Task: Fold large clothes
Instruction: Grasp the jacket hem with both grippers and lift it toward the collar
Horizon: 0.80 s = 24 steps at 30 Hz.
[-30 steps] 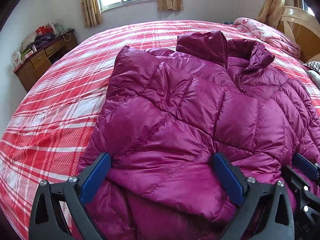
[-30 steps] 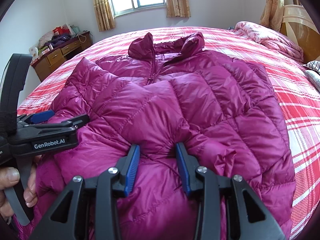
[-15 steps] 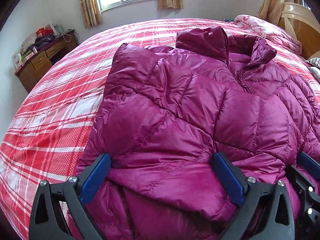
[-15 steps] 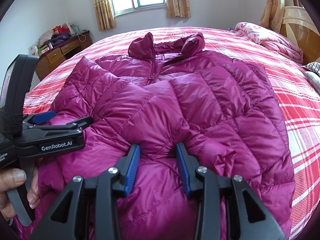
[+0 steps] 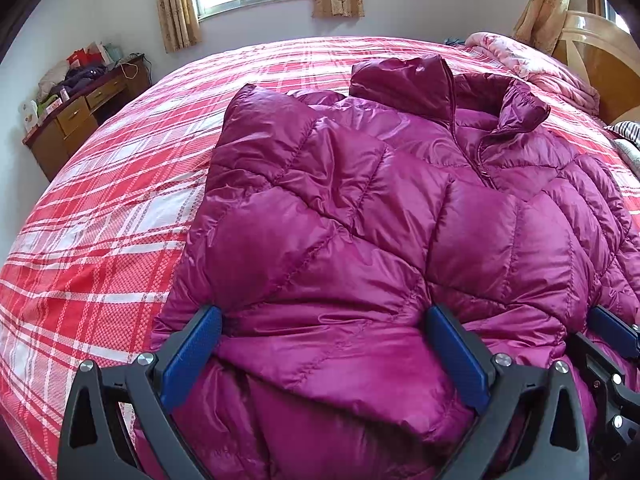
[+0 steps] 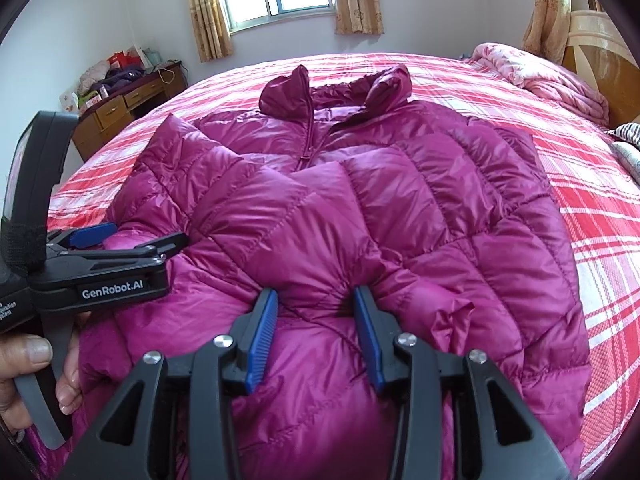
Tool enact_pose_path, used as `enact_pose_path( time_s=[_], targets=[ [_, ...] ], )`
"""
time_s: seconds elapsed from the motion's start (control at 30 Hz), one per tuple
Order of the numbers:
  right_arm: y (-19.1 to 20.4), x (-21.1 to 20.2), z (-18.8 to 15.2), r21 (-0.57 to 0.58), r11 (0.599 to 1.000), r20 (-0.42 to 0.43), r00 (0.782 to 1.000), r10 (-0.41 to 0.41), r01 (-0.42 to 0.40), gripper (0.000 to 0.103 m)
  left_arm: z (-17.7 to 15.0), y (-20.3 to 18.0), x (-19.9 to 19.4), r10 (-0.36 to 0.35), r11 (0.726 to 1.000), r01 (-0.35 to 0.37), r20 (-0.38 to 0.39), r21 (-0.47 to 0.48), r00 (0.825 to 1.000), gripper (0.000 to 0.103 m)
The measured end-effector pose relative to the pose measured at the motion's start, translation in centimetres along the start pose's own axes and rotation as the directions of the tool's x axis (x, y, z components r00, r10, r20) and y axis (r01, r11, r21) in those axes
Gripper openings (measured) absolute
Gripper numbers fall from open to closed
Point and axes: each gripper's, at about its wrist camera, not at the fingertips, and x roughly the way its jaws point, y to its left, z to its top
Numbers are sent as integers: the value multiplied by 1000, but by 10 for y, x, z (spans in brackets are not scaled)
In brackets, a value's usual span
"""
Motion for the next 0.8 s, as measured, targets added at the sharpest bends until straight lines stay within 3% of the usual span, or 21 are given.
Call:
enact_pose_path(
  time_s=[0.1,0.2,0.3,0.37,0.47,0.6,0.8],
  targets=[
    [2,-9,2,-25,999,-10,1000,28,-28,57,4,9,-15,-8,1000,8,5,-11,1000,102],
    [4,-23,9,-56,998,-2,1000,26,-26,64,11,16,-38,-4,1000,4,69,-2,998,102],
    [-2,-31,27,-35,998,13,999,49,-48,65,34,19,-52,-25,1000,25,108,-1,994,102],
    [-8,-32,48,-15,998,18,998,59,-59,75,56,16,-53,-59,998,58,112,13,992,102],
    [-23,-22,88,1,999,21,999,35,-35,78,98,16,-41,-107,994,107,107,4,989,102],
    [-47,5,130,2,1000,10,1000,-19,19,78,147,12,-14,-94,995,95,99,-5,991,102],
    [-85,39,181,44,998,-11,999,-53,54,78,204,15,34,-135,985,141,64,-98,989,102]
  ],
)
